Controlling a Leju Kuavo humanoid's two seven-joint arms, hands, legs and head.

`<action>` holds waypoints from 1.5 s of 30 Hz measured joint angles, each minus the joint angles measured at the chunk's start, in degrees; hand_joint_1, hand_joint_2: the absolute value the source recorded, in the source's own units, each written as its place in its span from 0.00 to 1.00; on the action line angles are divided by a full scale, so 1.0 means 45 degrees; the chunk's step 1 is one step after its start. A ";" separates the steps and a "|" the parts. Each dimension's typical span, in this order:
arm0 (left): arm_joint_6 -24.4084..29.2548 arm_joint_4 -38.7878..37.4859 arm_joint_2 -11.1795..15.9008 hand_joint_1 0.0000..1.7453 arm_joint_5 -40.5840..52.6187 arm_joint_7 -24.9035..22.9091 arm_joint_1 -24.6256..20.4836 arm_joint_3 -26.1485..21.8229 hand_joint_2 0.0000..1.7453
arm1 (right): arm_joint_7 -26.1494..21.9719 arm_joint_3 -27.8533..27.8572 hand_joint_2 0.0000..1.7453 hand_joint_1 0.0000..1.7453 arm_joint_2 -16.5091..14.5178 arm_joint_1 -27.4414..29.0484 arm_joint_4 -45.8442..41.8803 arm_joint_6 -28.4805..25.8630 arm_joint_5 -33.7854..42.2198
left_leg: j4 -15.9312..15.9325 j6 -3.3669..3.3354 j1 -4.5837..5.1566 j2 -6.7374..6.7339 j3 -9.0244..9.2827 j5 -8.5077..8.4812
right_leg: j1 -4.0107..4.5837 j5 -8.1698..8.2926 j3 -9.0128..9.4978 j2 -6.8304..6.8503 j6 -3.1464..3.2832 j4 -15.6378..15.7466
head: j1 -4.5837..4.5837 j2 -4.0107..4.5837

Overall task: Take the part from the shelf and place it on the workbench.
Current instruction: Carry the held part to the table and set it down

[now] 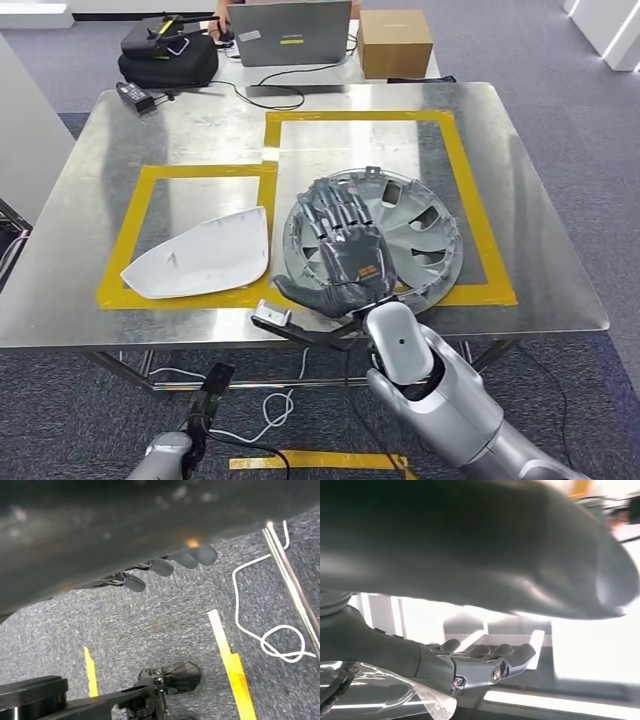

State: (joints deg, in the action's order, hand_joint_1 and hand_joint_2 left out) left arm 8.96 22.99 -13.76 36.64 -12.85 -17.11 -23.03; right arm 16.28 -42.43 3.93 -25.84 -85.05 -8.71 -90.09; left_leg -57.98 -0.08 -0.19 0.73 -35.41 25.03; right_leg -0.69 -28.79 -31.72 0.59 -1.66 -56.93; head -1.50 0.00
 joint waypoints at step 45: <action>0.1207 0.0120 0.0221 0.00 -0.1294 0.0956 0.0433 0.1517 0.00 | -0.0805 0.0040 0.00 0.00 -0.0528 0.0889 0.0053 -0.0755 0.0005 | 0.0000 0.0000 0.0002 0.0000 0.0000 0.0000 | -0.0003 0.0000 0.0000 -0.0003 0.0000 0.0001 | 0.0004 0.0000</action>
State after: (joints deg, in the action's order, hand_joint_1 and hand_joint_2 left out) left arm 14.39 23.53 -12.76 30.81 -8.55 -15.16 -16.21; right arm 12.66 -42.25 1.55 -21.84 -84.81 -12.11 -90.07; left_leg -57.98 -0.08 -0.18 0.73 -35.41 25.03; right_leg -0.70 -28.79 -31.72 0.58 -1.66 -56.93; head -1.49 0.00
